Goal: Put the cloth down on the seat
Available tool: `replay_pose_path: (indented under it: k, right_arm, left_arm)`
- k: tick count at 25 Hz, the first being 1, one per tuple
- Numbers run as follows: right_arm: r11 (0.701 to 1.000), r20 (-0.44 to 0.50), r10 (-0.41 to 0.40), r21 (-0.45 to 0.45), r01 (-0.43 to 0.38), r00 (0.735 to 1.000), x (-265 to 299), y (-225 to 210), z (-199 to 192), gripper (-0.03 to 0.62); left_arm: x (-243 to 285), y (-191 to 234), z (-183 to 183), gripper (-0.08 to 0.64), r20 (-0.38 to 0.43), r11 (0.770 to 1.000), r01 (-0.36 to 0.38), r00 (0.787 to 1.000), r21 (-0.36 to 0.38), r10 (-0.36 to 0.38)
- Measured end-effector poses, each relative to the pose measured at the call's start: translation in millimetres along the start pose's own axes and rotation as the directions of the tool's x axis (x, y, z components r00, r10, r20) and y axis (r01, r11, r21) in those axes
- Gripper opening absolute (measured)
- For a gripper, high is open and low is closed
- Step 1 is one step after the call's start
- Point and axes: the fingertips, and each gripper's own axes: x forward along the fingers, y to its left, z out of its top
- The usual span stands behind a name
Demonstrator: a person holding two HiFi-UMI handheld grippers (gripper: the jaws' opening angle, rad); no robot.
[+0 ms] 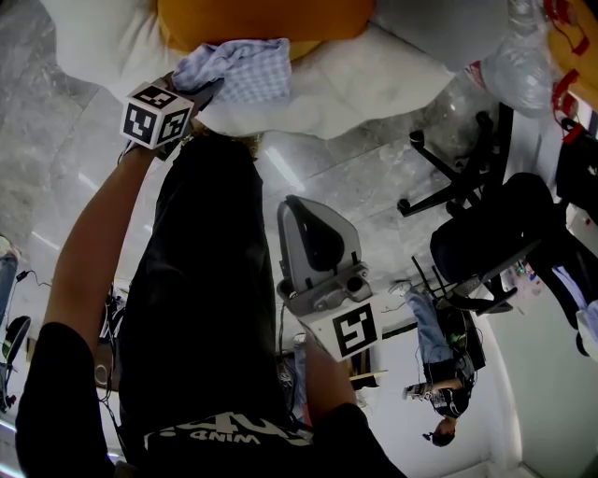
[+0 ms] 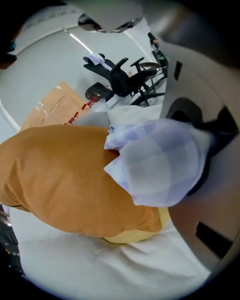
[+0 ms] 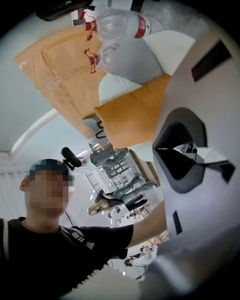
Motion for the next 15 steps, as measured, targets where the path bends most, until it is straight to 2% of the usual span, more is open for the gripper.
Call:
replay_pose_path:
  k: [7,12,15]
  right_arm:
    - [1.0,0.003,-0.001,-0.001,0.001,1.0,1,11,2,0.021]
    - [1.0,0.002,-0.001,0.004,0.001,1.0,2,12,3,0.021]
    - [1.0,0.004,0.005,0.005,-0.005,1.0,4,16,2,0.021]
  left_arm:
    - [-11,11,-7,0.16,-0.02,0.998,-0.057,0.998,-0.013,0.057]
    - [-16,19,-6,0.235,-0.017,0.998,-0.068,0.998,-0.021,0.067]
    - [-18,23,-6,0.322,-0.02,0.997,-0.076,0.997,-0.023,0.075]
